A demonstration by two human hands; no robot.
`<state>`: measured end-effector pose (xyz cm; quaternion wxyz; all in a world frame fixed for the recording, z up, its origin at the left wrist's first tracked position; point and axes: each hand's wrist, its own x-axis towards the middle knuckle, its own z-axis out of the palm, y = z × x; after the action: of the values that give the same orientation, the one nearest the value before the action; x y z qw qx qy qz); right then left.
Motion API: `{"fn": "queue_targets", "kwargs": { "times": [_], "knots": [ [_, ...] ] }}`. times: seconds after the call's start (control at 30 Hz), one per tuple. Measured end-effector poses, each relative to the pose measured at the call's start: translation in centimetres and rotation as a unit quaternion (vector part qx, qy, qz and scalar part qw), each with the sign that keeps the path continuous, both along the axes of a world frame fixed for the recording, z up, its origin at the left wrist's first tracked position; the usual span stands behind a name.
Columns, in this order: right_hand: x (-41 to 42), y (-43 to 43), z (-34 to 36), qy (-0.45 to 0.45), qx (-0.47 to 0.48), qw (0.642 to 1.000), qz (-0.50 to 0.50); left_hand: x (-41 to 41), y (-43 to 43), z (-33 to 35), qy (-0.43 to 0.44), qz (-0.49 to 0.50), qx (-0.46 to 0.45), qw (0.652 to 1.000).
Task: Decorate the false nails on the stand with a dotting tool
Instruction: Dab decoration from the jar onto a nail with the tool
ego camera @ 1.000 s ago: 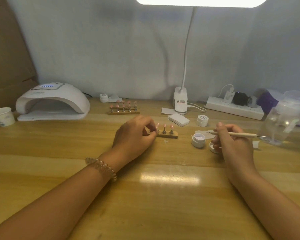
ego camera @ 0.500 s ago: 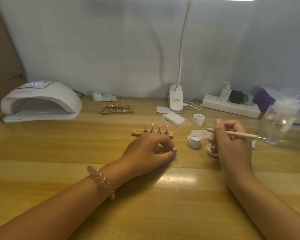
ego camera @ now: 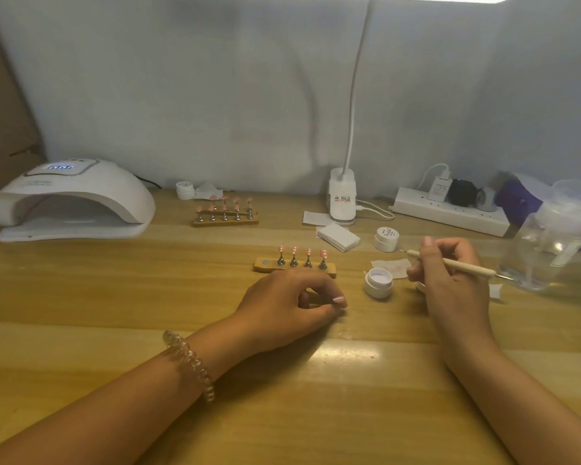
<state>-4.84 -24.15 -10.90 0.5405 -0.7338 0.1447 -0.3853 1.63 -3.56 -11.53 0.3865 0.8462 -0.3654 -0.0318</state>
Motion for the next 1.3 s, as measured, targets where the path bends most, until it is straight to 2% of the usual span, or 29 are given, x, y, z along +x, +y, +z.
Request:
{"fn": "queue_targets", "kwargs": {
  "times": [0.23,0.47,0.67,1.3],
  "knots": [
    [0.09,0.10,-0.09,-0.004,-0.085,0.996,0.019,-0.14,-0.08,0.03,-0.007,0.016,0.001,1.000],
    [0.10,0.19,-0.14,0.048,-0.120,0.991,0.031,-0.19,-0.12,0.22,-0.002,0.022,0.013,1.000],
    [-0.04,0.38,-0.25,0.087,-0.189,0.977,0.040,-0.24,-0.11,0.26,-0.001,0.022,0.013,1.000],
    [-0.19,0.77,-0.31,0.072,-0.242,0.967,0.036,-0.19,-0.02,0.18,-0.008,0.013,0.010,1.000]
  ]
}}
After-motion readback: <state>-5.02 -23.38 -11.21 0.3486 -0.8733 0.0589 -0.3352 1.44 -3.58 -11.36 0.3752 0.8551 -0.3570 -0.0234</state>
